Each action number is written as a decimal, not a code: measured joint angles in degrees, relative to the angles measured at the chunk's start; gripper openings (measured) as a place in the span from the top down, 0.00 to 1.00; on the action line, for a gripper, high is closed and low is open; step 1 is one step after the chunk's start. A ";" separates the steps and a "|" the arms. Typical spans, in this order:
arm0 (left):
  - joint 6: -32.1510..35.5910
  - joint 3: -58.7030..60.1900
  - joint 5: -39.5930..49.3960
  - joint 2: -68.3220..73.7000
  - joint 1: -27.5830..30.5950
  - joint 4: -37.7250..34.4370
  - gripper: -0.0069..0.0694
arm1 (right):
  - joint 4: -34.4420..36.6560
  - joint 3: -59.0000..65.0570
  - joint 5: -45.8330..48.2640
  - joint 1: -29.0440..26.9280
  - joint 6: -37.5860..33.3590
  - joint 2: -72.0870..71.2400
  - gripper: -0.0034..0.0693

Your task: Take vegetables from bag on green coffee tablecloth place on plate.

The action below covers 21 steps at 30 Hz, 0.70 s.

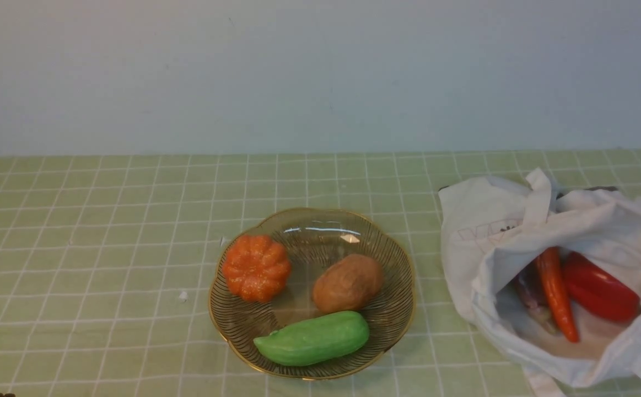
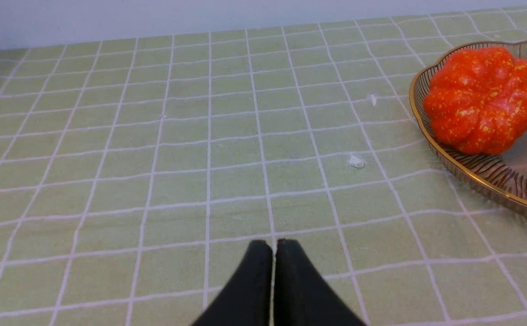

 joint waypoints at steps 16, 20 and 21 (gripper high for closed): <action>0.00 0.00 0.00 0.00 0.00 0.00 0.92 | -1.51 34.83 -23.08 -35.95 0.00 -9.53 0.97; 0.00 0.00 0.00 0.00 0.00 0.00 0.92 | -1.58 44.52 -23.09 -39.92 0.00 -13.99 0.97; 0.00 0.00 0.00 0.00 0.00 0.00 0.92 | -1.63 44.81 -22.96 -39.94 0.00 -14.54 0.97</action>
